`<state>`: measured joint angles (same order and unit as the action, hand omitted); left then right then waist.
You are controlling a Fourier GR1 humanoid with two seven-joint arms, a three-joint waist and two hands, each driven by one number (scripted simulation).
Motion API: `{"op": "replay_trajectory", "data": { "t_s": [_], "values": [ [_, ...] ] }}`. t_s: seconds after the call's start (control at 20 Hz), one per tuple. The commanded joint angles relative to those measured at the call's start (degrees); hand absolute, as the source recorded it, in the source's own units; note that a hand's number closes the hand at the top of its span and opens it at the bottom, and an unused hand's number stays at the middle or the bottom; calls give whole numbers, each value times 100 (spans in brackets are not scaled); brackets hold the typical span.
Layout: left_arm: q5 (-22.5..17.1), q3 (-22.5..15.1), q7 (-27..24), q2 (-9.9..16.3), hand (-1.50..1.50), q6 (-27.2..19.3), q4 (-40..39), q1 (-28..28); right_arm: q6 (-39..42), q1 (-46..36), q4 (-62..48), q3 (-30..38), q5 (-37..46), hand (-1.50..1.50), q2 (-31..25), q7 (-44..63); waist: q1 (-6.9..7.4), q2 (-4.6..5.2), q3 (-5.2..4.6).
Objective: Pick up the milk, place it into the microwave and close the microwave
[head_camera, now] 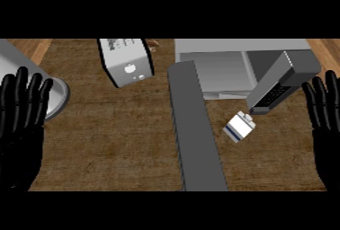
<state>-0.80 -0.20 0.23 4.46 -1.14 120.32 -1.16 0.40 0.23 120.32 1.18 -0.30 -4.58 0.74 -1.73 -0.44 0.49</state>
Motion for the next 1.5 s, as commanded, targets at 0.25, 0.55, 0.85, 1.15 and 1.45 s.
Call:
{"op": "replay_trajectory", "data": {
  "t_s": [0.25, 0.55, 0.85, 1.15, 1.45],
  "values": [
    [554, -329, -242, -32, -150, 54, 56, 217, 775, -51, -740, 281, -402, -150, -313, -891, 181, 44, -47],
    [234, -1337, -61, -439, -150, -767, -490, 720, 1474, 919, -793, 257, -1141, -150, -385, -779, 147, 40, -46],
    [498, -2512, -1152, -444, -150, -1685, -1026, 1349, 1781, 2052, -458, 16, -831, -150, -294, -1362, 122, 33, -47],
    [669, -3035, -1199, -445, -150, -2433, -1372, 786, 1898, 1845, -1606, 341, -472, -150, -323, -2125, 147, 45, -46],
    [624, -3337, -1771, -404, -150, -2390, -1277, 1652, 1605, 1901, -2012, 159, 125, -150, 7, -2741, 171, 38, -49]
  ]
}}
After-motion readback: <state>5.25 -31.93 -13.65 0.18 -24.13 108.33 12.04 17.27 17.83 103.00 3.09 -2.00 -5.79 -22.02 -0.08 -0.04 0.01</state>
